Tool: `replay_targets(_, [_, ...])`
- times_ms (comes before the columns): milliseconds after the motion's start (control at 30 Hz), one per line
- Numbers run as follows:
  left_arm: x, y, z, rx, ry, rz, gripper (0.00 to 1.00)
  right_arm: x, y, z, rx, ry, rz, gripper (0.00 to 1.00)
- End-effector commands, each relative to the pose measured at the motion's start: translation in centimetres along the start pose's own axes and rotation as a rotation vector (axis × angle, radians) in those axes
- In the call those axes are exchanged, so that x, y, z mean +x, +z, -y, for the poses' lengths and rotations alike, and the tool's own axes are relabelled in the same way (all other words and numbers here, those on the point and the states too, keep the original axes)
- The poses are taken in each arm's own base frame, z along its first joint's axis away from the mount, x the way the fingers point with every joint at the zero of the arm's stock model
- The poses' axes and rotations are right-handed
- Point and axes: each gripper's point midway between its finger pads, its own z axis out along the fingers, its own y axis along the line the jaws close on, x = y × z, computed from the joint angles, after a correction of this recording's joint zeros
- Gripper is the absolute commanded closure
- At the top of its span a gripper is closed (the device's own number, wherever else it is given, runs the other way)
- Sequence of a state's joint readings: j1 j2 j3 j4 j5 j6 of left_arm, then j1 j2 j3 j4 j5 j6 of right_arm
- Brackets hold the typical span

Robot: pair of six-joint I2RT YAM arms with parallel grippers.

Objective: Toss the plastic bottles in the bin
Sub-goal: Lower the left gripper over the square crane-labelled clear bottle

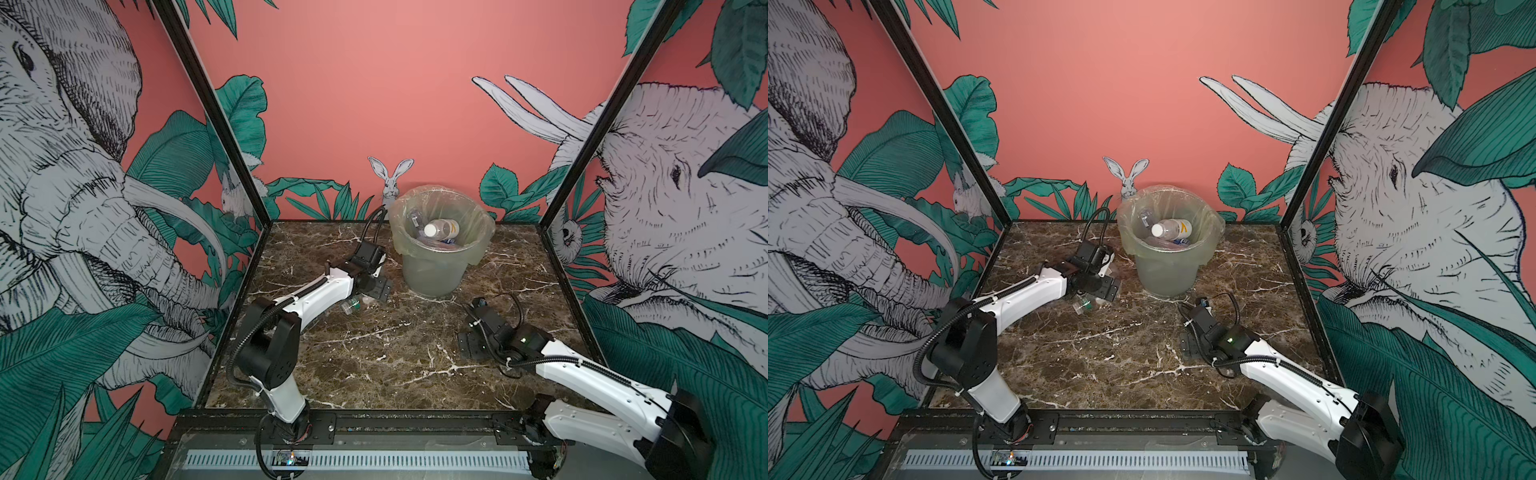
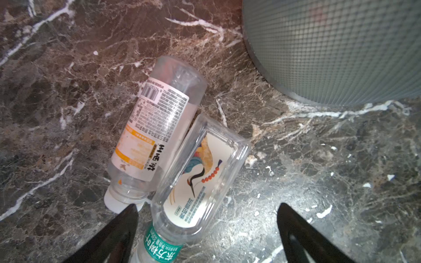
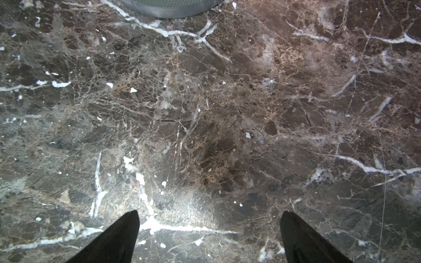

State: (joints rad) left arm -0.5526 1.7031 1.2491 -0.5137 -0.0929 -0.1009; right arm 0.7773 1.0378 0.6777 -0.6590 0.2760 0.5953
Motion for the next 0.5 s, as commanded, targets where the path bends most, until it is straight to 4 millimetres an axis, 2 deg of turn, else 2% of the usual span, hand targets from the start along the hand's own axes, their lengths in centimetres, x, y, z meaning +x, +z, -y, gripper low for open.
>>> replay_targets(0, [0.5,-0.2,0.0,0.013,0.022,-0.051,0.05,0.2,0.3,0.1,0.009,0.006,0.001,0.01])
replay_targets(467, [1.8,2.2,-0.6,0.005,0.036,-0.140,0.06,0.6,0.6,0.2,0.011,0.001,-0.006,0.01])
